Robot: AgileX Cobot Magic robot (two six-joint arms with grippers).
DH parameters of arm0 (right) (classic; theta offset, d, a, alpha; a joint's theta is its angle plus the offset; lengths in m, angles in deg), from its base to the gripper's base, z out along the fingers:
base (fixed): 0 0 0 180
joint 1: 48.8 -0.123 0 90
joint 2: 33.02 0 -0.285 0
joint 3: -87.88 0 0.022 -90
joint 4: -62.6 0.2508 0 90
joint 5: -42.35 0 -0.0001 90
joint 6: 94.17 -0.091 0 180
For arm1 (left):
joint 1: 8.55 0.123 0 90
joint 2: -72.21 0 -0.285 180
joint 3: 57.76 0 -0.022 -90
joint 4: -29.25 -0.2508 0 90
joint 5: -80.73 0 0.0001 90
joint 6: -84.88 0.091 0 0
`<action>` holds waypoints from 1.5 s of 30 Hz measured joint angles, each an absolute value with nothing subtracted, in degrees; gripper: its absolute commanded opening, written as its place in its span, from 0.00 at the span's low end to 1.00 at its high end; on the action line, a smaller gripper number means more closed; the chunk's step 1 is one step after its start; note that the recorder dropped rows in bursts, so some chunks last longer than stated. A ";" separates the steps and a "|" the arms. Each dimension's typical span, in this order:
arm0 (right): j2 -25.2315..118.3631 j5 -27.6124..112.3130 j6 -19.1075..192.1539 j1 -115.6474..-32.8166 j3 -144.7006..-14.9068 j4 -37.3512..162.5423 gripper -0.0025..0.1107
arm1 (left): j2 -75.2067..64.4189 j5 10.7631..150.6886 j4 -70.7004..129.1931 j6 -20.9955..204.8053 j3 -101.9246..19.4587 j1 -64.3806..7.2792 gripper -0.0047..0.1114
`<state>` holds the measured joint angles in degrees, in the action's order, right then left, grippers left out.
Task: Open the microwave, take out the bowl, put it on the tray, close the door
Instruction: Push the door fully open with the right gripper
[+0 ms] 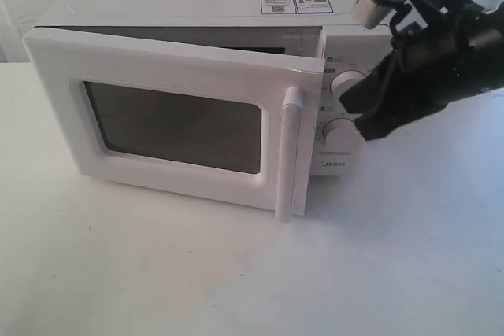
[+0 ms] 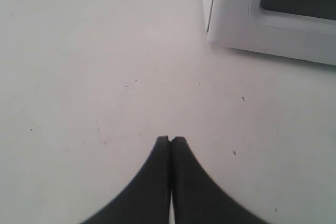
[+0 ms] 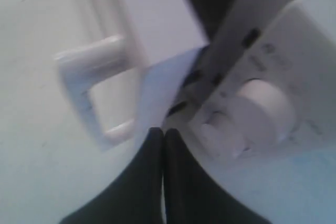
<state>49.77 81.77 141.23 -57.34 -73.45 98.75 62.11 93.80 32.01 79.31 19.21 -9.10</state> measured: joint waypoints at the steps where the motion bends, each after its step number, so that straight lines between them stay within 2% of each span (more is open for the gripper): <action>1: 49.77 78.55 139.82 -57.34 -73.13 98.66 0.02 | 62.11 93.80 32.01 79.31 19.21 -9.10 0.04; 4: 50.12 72.85 137.65 -57.34 -72.54 98.66 0.02 | 62.11 93.80 32.01 79.31 19.21 -9.10 0.04; 15: 50.26 65.93 136.75 -57.34 -72.40 100.96 0.02 | 62.11 93.80 32.01 79.31 19.21 -9.10 0.04; 27: 50.79 68.71 151.45 -57.38 -72.86 115.59 0.02 | 62.11 93.80 32.01 79.31 19.21 -9.10 0.04; 33: 55.51 81.41 154.96 -57.38 -74.02 116.11 0.02 | 62.11 93.80 32.01 79.31 19.21 -9.10 0.04; 42: 49.09 103.87 168.02 -57.38 -74.20 118.66 0.02 | 62.11 93.80 32.01 79.31 19.21 -9.10 0.04; 45: 48.41 103.42 168.78 -57.49 -74.20 120.20 0.02 | 62.11 93.80 32.01 79.31 19.21 -9.10 0.04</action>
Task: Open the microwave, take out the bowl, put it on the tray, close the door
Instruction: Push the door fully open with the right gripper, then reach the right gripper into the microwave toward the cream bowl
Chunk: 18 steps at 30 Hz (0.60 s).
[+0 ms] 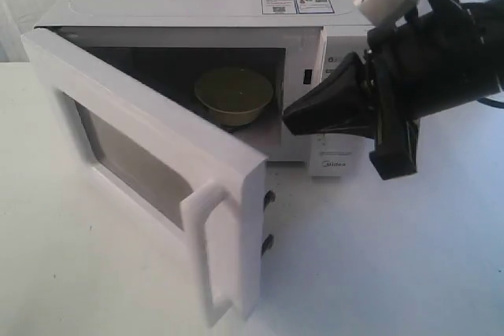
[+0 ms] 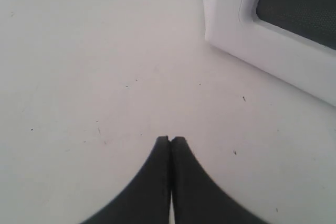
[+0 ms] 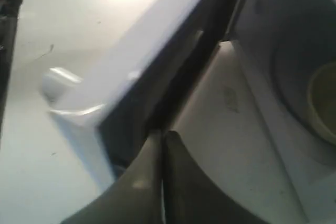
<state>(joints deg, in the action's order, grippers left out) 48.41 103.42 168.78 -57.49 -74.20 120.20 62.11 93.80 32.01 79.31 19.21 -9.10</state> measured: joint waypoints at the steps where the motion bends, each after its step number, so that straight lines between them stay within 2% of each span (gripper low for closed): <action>1: 48.31 101.10 167.77 -57.49 -74.20 120.20 0.02 | 62.11 93.80 32.01 79.31 19.21 -9.10 0.04; 10: 48.42 90.32 159.23 -57.49 -74.20 121.21 0.02 | 62.11 93.80 32.01 79.31 19.21 -9.10 0.04; 18: 53.58 97.59 157.82 -57.62 -74.20 123.52 0.02 | 62.11 93.80 32.01 79.31 19.21 -9.10 0.04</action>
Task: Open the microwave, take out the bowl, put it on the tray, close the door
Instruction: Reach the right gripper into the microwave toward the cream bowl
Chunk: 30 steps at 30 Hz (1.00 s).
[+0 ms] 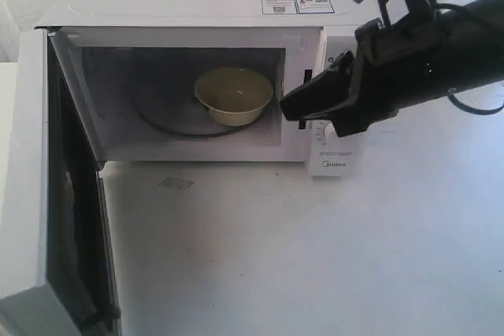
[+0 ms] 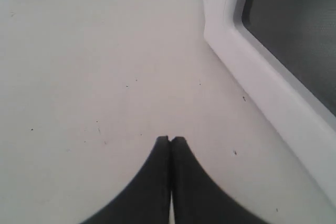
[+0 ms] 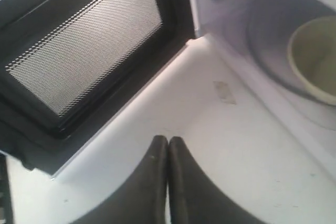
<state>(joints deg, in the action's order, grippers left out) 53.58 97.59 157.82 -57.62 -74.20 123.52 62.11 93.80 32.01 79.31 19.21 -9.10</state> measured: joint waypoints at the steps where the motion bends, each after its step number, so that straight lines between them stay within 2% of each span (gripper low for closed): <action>1: 54.75 99.26 157.82 -58.05 -74.20 124.62 0.02 | 62.11 93.80 32.01 79.31 19.21 -9.10 0.04; 5: 59.14 101.35 158.36 -62.13 -74.20 128.75 0.02 | 62.11 93.80 32.01 79.31 19.21 -9.10 0.04; 9: 61.00 96.72 160.64 -68.00 -74.20 128.67 0.02 | 62.11 93.80 31.74 79.31 19.21 -9.10 0.04; 23: 61.62 60.17 162.02 -88.76 -74.20 101.44 0.02 | 62.11 93.80 31.74 79.31 19.21 -9.10 0.04; 30: 68.18 47.77 162.52 -90.51 -74.29 96.21 0.02 | 62.11 93.80 31.74 79.31 19.21 -9.10 0.04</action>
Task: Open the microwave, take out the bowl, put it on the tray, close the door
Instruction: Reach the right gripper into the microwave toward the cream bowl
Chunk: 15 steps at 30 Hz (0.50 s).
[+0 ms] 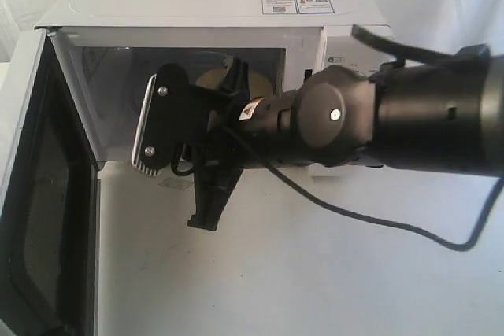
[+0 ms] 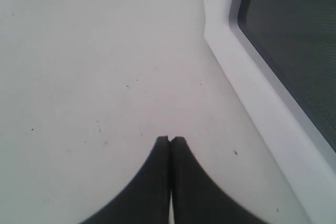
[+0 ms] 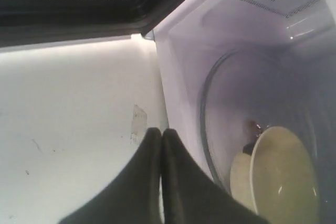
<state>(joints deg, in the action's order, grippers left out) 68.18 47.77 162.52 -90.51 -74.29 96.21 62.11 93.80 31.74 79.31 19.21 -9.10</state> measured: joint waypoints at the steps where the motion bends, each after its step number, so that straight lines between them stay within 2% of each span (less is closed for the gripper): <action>1: 69.24 47.19 162.82 -90.51 -74.41 95.62 0.02 | 62.11 93.80 31.74 79.31 19.21 -9.10 0.04; 8: 76.12 42.35 163.31 -90.74 -76.22 94.01 0.02 | 62.11 93.80 31.74 79.31 19.21 -9.10 0.04; 15: 75.80 42.35 163.31 -90.74 -76.95 93.76 0.02 | 62.11 93.80 31.74 79.31 19.21 -9.10 0.04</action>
<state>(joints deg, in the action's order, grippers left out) 75.80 42.35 163.31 -90.74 -76.95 93.76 62.11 93.80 31.74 79.31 19.21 -9.10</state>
